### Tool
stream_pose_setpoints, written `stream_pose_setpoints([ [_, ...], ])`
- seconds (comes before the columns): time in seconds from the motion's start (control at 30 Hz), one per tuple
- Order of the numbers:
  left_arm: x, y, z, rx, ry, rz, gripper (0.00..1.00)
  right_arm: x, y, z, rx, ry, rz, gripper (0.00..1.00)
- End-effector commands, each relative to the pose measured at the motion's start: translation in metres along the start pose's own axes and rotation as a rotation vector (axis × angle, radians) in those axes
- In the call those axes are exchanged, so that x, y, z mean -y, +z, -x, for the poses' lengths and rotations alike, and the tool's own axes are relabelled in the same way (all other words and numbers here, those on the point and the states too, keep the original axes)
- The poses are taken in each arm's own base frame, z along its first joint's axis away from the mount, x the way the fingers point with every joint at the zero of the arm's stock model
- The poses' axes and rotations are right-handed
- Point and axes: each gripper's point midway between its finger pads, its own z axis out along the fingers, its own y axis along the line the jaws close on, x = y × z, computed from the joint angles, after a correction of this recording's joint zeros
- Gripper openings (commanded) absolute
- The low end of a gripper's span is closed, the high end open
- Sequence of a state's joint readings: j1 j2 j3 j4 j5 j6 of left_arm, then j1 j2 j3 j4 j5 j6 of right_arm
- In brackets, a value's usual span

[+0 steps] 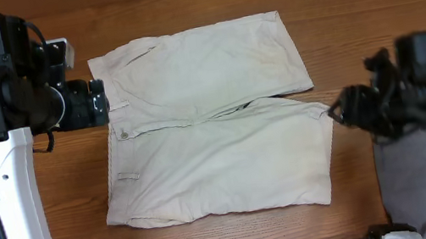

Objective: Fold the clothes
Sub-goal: 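Move both grippers to the shorts' bottom edge at left and right ends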

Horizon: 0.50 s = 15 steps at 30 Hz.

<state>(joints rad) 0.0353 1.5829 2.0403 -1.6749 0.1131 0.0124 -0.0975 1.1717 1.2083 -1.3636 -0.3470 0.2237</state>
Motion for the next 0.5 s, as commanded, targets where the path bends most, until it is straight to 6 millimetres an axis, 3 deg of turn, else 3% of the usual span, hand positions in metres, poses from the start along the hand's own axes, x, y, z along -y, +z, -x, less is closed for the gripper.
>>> stream_pose_setpoints([
  [0.0,0.001,0.004,-0.004,-0.02,-0.026,-0.011,0.9,0.007,-0.017,-0.016,0.048,0.077,-0.04,0.68],
  [0.1,0.0,0.018,-0.011,-0.07,-0.041,-0.017,0.91,0.017,-0.006,-0.036,0.007,0.137,-0.053,0.68],
  [0.2,-0.003,0.045,-0.025,-0.152,-0.065,-0.016,0.92,0.028,0.023,-0.055,-0.087,0.214,-0.05,0.66],
  [0.33,-0.007,0.089,-0.059,-0.302,-0.11,-0.011,0.91,0.042,0.07,-0.091,-0.254,0.297,-0.025,0.5],
  [0.4,-0.009,0.11,-0.077,-0.364,-0.124,-0.01,0.91,0.055,0.091,-0.111,-0.326,0.33,-0.043,0.49],
  [0.47,-0.01,0.127,-0.091,-0.408,-0.143,-0.013,0.92,0.054,0.103,-0.126,-0.397,0.388,-0.016,0.44],
])
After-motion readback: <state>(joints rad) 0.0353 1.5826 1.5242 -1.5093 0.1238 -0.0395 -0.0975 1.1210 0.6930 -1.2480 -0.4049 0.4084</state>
